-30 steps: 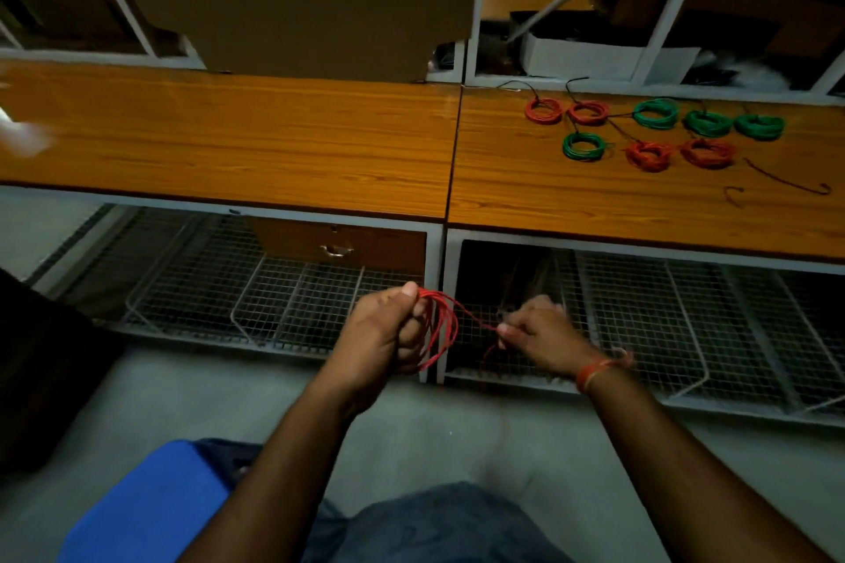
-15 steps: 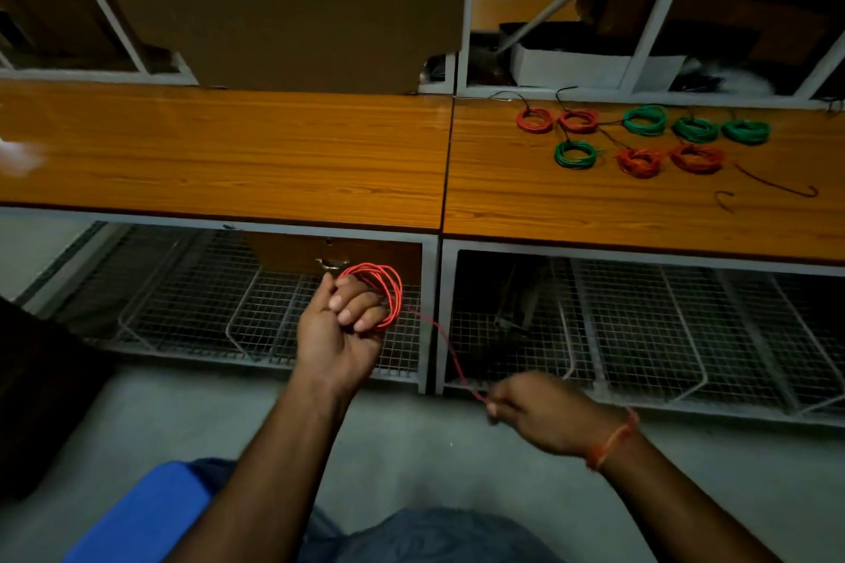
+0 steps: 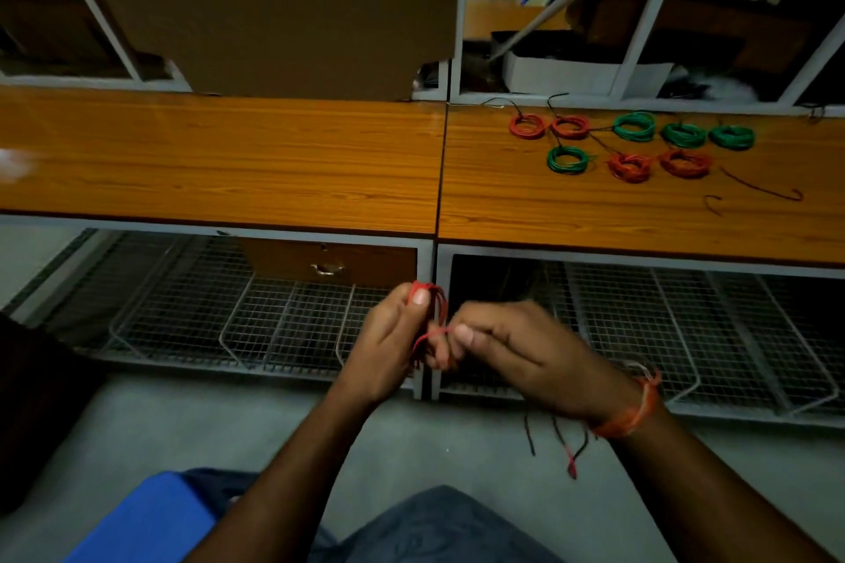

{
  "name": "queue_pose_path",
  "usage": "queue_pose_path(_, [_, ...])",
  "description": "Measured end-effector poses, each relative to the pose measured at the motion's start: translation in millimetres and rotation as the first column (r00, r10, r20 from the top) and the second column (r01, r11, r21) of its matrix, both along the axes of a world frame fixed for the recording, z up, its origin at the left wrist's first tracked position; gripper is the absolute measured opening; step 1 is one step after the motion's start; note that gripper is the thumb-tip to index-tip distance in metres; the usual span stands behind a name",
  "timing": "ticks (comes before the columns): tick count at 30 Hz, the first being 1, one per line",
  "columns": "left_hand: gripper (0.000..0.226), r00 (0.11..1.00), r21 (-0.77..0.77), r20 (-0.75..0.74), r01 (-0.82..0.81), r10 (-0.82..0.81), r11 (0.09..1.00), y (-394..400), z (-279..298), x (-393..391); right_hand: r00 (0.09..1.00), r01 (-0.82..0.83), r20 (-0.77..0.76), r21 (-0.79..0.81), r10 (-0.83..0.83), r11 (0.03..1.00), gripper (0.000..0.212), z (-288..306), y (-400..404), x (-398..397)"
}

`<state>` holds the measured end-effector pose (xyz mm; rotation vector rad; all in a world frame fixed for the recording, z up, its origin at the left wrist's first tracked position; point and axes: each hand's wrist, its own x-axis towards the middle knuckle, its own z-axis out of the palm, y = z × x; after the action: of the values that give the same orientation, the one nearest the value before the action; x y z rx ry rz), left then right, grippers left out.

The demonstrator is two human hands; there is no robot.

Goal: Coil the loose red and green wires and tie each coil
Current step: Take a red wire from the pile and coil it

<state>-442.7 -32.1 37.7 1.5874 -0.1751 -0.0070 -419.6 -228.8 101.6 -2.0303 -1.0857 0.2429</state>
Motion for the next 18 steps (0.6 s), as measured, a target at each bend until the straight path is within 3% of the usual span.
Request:
queue_pose_path(2, [0.039,0.998,-0.025,-0.019,0.052,-0.053,0.998,-1.3,-0.1,-1.9,0.976,0.169,0.126,0.060,-0.175,0.984,0.024,-0.8,1.3,9.6])
queue_pose_path(4, [0.036,0.997,-0.079,-0.046,0.062,-0.066,0.995,-1.9,1.2,-3.8,0.933,0.310,0.153,0.118,-0.326,0.943,0.026,-1.6,0.6,18.0])
queue_pose_path(7, [0.037,0.990,-0.147,-0.105,0.079,-0.094,0.986,-3.6,4.8,-5.6,0.908,0.389,0.073,0.210,-0.412,0.897,0.023,-3.8,0.8,22.4])
queue_pose_path(11, [0.027,0.987,-0.074,-0.089,0.124,-0.131,0.989,-7.9,13.6,-5.9,0.886,0.439,0.003,0.316,-0.464,0.841,0.012,-10.7,7.0,23.9])
queue_pose_path(14, [0.031,0.986,-0.178,-0.092,0.122,-0.140,0.976,-11.2,21.0,-6.3,0.860,0.499,-0.073,0.329,-0.505,0.802,0.013,-21.4,11.0,23.2])
queue_pose_path(18, [0.029,0.980,-0.383,-0.096,0.127,-0.176,0.915,-17.6,19.1,-2.6,0.774,0.629,-0.293,0.260,-0.561,0.733,0.024,-40.4,20.8,12.9])
